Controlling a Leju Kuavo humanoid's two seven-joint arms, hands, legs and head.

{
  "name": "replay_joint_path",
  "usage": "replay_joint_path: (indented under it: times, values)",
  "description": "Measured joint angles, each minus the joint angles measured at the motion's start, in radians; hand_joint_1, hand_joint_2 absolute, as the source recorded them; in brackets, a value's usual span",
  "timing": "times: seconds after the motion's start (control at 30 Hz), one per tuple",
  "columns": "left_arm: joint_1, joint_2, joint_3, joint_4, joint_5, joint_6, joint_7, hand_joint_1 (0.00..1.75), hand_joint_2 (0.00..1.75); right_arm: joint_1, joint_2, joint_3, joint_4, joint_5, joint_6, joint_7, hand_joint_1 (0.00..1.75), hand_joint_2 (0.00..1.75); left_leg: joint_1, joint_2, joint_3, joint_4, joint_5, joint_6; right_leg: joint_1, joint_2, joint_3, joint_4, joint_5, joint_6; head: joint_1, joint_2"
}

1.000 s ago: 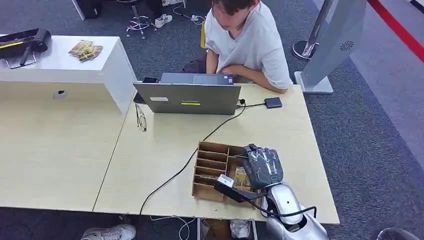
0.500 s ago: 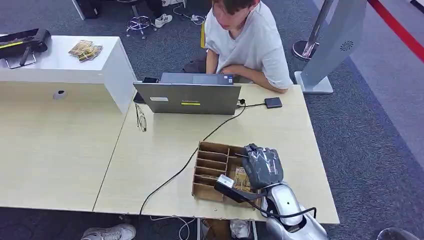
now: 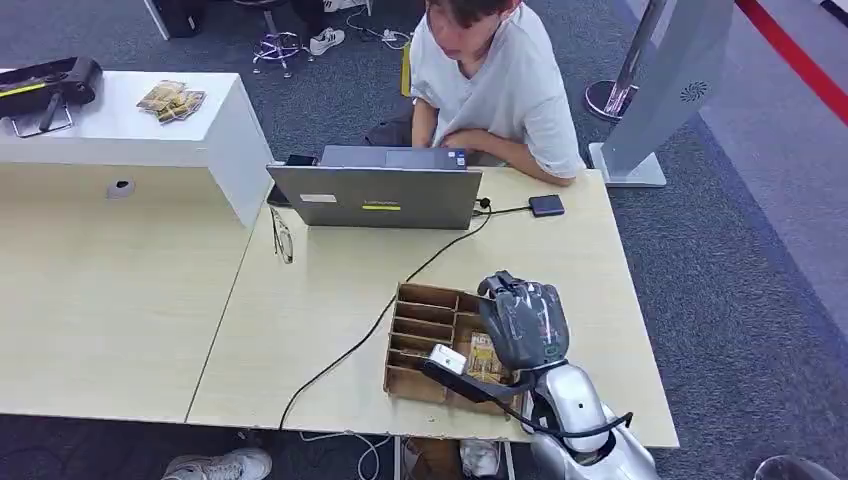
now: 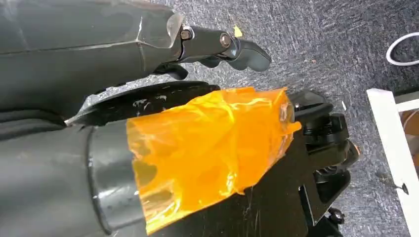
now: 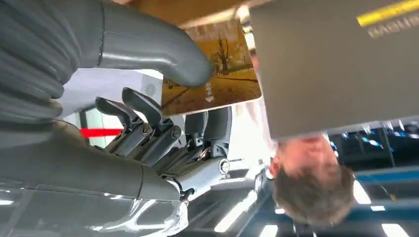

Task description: Pass the card to the sensor for recognition and then transmit it.

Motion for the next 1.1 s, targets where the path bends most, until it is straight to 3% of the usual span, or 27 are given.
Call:
replay_joint_path:
  times: [0.67,1.1]
  values:
    - [0.001,0.000,0.000,0.000,0.014,0.013,-0.005,0.00,0.00,0.032,-0.040,-0.014,-0.243,0.024,-0.081,-0.013,1.75,1.75,0.000,0.000,0.000,0.000,0.000,0.000,0.000,0.000,0.000,0.000,0.000,0.000,0.000,0.000]
    - [0.001,0.000,0.000,0.000,0.001,0.014,-0.005,0.00,0.00,0.007,-0.042,-0.014,-0.257,0.022,-0.065,-0.018,1.75,1.75,0.000,0.000,0.000,0.000,0.000,0.000,0.000,0.000,0.000,0.000,0.000,0.000,0.000,0.000]
